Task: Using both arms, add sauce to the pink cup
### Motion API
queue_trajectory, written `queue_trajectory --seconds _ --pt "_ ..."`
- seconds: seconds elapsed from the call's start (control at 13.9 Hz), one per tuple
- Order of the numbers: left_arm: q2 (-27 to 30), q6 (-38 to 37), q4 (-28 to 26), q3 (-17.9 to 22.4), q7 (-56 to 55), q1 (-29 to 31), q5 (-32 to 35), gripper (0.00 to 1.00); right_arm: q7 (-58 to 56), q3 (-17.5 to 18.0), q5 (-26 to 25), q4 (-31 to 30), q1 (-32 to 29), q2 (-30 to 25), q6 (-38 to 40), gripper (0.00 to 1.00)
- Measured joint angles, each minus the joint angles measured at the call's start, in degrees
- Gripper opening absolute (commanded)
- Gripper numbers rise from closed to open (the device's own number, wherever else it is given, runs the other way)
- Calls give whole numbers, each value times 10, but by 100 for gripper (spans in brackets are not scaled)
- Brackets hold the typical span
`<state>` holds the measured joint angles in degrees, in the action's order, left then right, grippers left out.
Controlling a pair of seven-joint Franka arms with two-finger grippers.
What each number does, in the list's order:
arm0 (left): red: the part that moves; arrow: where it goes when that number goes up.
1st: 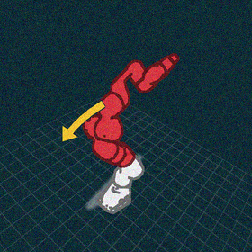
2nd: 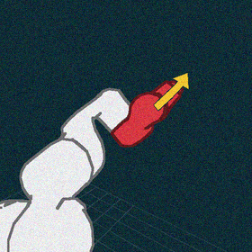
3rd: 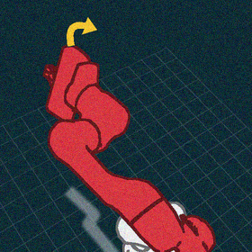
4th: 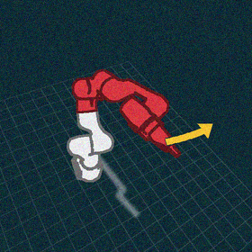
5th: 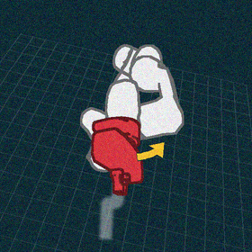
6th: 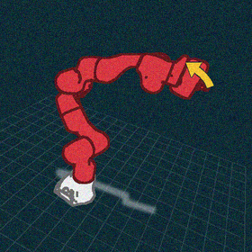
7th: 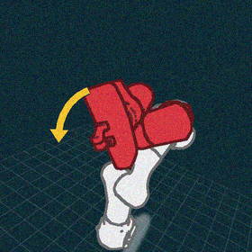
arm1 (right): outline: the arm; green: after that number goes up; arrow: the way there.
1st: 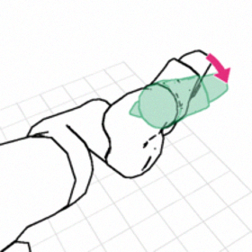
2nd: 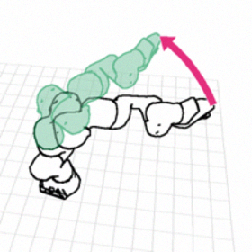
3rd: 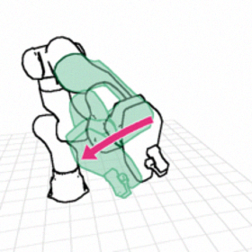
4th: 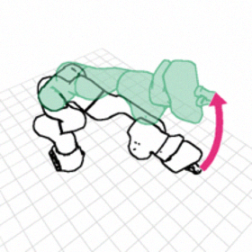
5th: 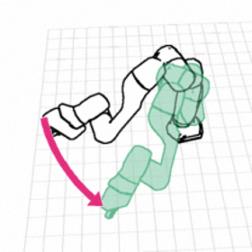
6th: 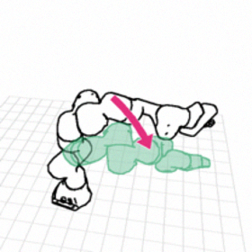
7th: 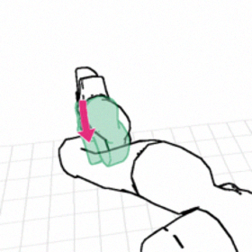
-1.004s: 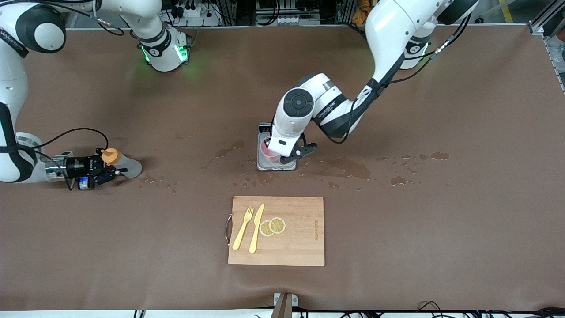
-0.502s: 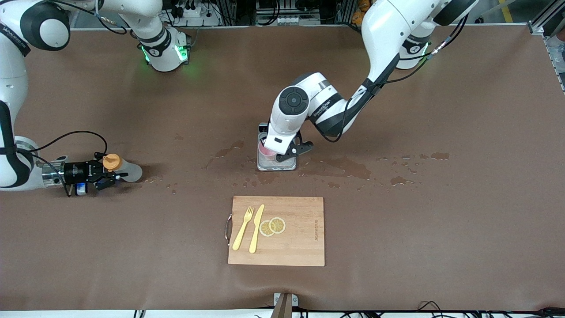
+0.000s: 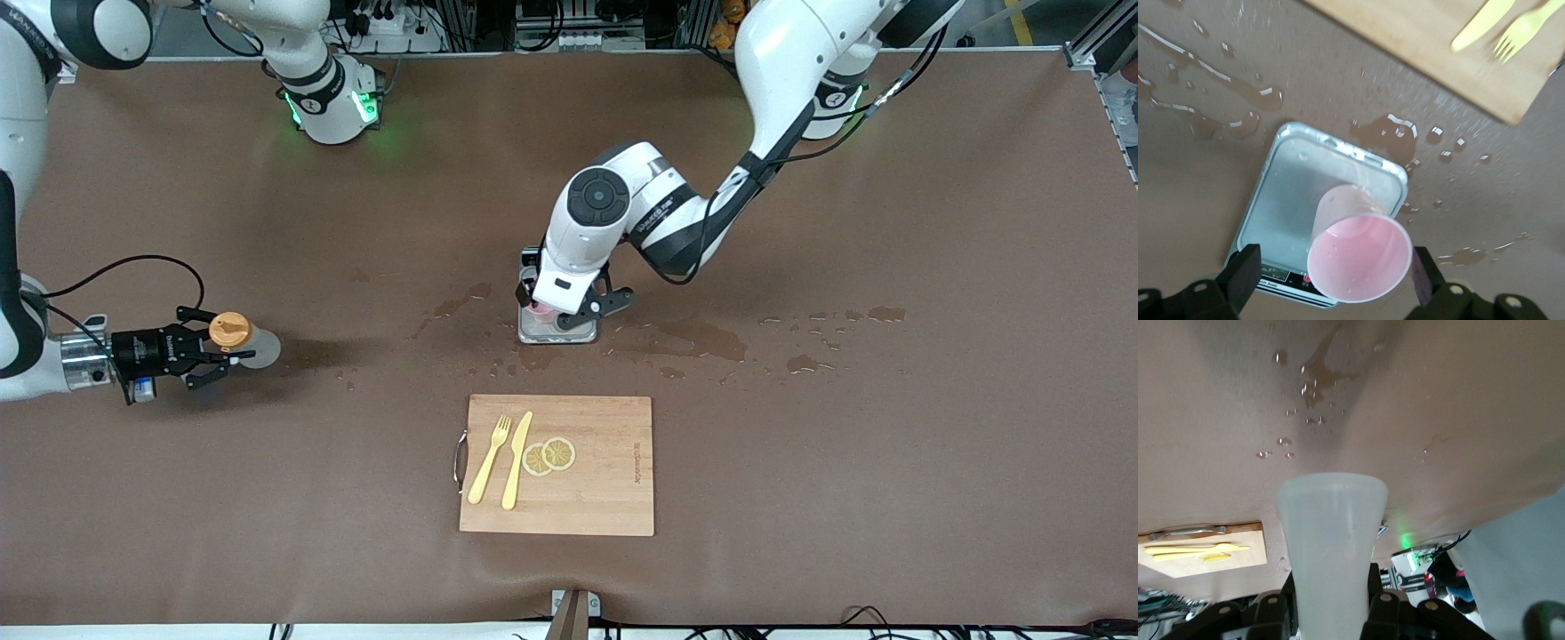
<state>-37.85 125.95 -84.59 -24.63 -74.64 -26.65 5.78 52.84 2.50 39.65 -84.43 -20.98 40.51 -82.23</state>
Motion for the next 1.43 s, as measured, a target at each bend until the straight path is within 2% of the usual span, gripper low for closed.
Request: queue_trajectory --seconds 0.5,0.72,1.43 --pt "79 -62 2 2 12 58 14 100 147 0 -51 1 88 -75 -24 28" --pt "104 -99 2 3 51 90 15 100 228 0 -95 3 147 -102 -45 29" --pt "168 -205 2 0 259 219 9 100 423 1 -199 33 272 -110 -50 27"
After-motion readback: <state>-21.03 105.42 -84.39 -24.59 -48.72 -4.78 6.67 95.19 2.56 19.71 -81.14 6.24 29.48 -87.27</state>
